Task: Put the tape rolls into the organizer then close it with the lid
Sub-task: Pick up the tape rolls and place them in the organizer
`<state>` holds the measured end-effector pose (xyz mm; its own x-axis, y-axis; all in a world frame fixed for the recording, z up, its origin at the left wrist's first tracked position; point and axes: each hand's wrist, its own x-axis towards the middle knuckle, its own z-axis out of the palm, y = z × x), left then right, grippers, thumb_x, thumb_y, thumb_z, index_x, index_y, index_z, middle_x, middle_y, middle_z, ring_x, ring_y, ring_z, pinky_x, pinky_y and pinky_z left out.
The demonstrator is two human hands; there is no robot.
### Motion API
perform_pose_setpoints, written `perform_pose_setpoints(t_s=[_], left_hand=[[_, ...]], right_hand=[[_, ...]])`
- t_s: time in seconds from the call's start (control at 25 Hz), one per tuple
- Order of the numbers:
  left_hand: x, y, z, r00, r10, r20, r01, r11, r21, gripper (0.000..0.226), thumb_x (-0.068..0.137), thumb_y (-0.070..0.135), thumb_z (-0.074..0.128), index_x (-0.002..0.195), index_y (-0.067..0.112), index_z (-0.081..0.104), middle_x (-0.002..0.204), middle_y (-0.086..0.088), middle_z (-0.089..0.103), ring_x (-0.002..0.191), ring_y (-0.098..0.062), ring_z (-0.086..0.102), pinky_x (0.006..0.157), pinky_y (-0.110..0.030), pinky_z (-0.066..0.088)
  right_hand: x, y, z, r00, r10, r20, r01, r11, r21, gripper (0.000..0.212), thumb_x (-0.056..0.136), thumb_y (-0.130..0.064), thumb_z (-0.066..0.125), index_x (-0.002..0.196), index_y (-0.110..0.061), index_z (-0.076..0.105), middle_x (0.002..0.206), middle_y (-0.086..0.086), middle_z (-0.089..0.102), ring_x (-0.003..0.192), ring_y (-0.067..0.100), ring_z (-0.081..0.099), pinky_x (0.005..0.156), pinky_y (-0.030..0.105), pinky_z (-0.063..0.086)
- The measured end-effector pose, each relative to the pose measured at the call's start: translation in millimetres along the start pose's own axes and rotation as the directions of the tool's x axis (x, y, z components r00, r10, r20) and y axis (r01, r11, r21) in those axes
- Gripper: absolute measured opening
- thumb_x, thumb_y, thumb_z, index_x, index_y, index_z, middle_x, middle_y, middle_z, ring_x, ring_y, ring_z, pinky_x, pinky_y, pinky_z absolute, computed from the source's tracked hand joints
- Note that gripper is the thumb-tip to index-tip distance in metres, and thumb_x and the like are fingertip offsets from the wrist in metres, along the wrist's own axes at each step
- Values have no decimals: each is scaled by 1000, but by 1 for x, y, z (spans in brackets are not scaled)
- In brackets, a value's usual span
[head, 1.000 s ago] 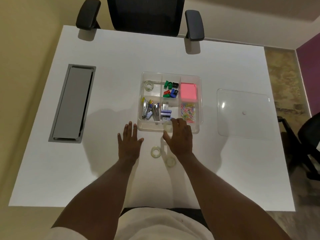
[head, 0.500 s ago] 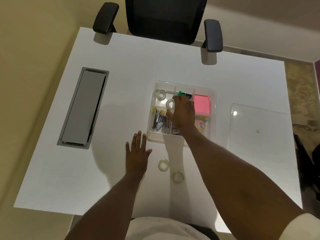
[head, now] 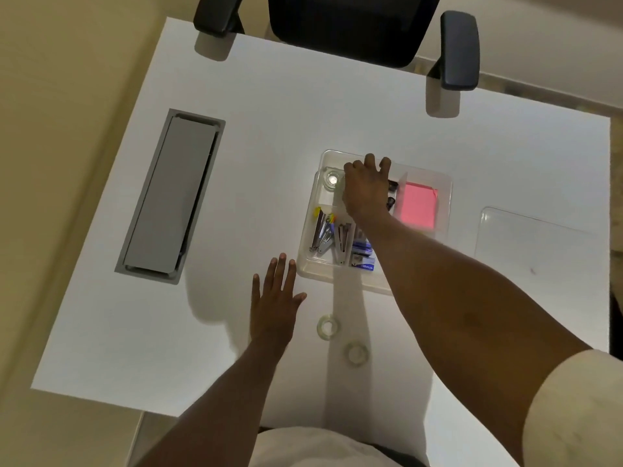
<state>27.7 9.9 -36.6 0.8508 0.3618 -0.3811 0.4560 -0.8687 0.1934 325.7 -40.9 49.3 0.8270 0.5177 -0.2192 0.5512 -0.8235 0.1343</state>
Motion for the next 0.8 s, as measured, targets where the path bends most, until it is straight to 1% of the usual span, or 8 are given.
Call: perform_pose_setpoints(t_s=[0.12,0.24,0.4,0.48,0.56,0.64,0.72,0.8], left_hand=[[1,-1,2,1000,-6,-5,6,1000,-11,74,106,56,23,165,24,-5,174,0,-15,162,-21,-11,132,-52,3],[2,-1,3,1000,-11,1,11,1000,-13,75,106,56,27,166,24,-4,174,0,-15,161,-21,-11,132,-52,2],[3,2,1,1000,-12,9,12,1000,-15,75,106,55,32,166,23,-1,174,-1,-12,161,-22,-10,131,-52,2],[2,4,-2,1000,-18,13,18,1000,-9,76,106,55,34,166,23,0,174,-2,-10,160,-23,-11,131,-52,2],[2,6,-6,999,-27,36,27,1000,0,76,107,54,33,166,23,-2,174,-2,-13,158,-22,-16,130,-52,-2],[3,8,-10,997,-35,67,34,999,11,75,108,54,30,165,22,-6,173,-3,-17,158,-22,-19,129,-52,-4],[2,10,-14,996,-32,81,31,999,12,74,109,52,29,165,21,-8,173,-4,-18,160,-23,-16,131,-53,-2],[0,11,-17,997,-24,79,24,1000,-4,74,109,50,30,165,20,-7,174,-4,-17,161,-24,-14,131,-54,1]], right_hand=[[4,-1,2,1000,-20,-5,20,1000,-20,35,85,-4,59,119,-11,62,118,9,67,133,32,43,120,52,24],[1,1,3,999,-25,-33,25,1000,-2,35,86,-3,59,120,-9,61,118,10,66,131,32,45,118,51,26],[-17,4,4,994,-26,-110,34,997,75,32,84,0,57,114,-8,62,109,11,66,119,34,52,110,49,31],[-33,4,5,990,-28,-141,44,993,110,28,84,-5,58,111,-9,63,108,9,67,113,32,54,106,48,33],[-54,4,10,981,-39,-190,65,989,135,23,91,-19,62,113,-11,64,111,7,67,112,30,56,104,47,36],[-78,2,19,970,-43,-241,84,983,164,25,96,-31,62,113,-13,66,111,7,68,110,30,58,102,48,39],[-105,-1,29,958,-49,-282,106,977,188,25,99,-35,57,112,-14,65,107,6,67,105,28,59,98,46,42],[-134,-8,42,945,-74,-319,142,970,196,25,101,-34,53,113,-15,63,106,6,67,102,27,60,94,44,43]])
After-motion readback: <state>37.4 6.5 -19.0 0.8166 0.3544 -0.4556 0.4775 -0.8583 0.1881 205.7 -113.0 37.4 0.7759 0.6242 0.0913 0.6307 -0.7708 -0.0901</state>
